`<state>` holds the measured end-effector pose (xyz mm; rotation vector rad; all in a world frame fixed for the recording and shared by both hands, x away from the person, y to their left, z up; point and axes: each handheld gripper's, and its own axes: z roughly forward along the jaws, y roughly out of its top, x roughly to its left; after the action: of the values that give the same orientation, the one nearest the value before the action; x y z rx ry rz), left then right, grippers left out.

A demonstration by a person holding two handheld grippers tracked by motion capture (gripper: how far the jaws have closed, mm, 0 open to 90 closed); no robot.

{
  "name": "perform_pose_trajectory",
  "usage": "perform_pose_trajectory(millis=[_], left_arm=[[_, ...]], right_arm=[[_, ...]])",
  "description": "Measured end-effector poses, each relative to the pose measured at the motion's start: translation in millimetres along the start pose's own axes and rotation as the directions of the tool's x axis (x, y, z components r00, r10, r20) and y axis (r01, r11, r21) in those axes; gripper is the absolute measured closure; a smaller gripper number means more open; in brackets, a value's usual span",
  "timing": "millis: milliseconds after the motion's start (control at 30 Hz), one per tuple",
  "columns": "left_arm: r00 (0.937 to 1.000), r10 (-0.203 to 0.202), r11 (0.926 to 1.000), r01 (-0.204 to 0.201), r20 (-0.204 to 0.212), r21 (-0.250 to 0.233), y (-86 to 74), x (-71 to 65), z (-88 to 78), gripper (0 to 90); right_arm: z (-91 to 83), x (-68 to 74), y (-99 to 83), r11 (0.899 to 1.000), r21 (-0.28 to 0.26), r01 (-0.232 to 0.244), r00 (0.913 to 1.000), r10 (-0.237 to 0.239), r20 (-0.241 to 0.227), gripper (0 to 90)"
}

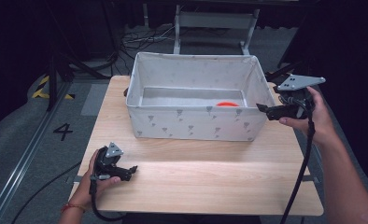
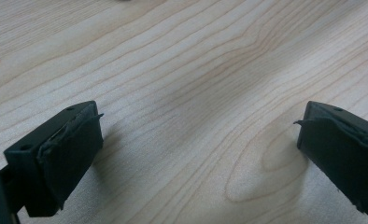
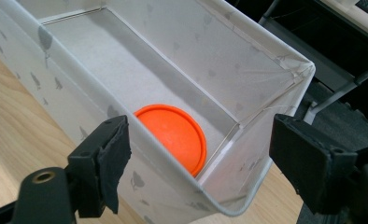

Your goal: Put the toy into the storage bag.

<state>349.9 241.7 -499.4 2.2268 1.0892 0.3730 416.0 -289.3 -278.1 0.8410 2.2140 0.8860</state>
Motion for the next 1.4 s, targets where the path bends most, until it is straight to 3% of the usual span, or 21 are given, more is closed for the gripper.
perform_pose_trajectory(millis=[700, 1000, 1400], left_arm=[[1.0000, -0.001, 1.0000, 0.001, 0.000, 0.000, -0.1, 0.0, 0.0, 0.5], [1.0000, 0.000, 1.0000, 0.000, 0.000, 0.001, 0.0, 0.0, -0.1, 0.5], [1.0000, -0.001, 1.0000, 0.001, -0.002, 0.002, -0.2, 0.0, -0.3, 0.5]], right_arm=[[-28.5, 17.8, -47.8, 0.999, 0.006, 0.036, 0.9991, -0.036, 0.023, 21.2], [-23.3, 26.5, -76.1, 0.998, 0.034, 0.047, 0.9982, -0.048, 0.037, 21.3], [0.7, 44.6, -133.0, 0.991, 0.120, 0.055, 0.9974, -0.060, 0.040, 20.6]])
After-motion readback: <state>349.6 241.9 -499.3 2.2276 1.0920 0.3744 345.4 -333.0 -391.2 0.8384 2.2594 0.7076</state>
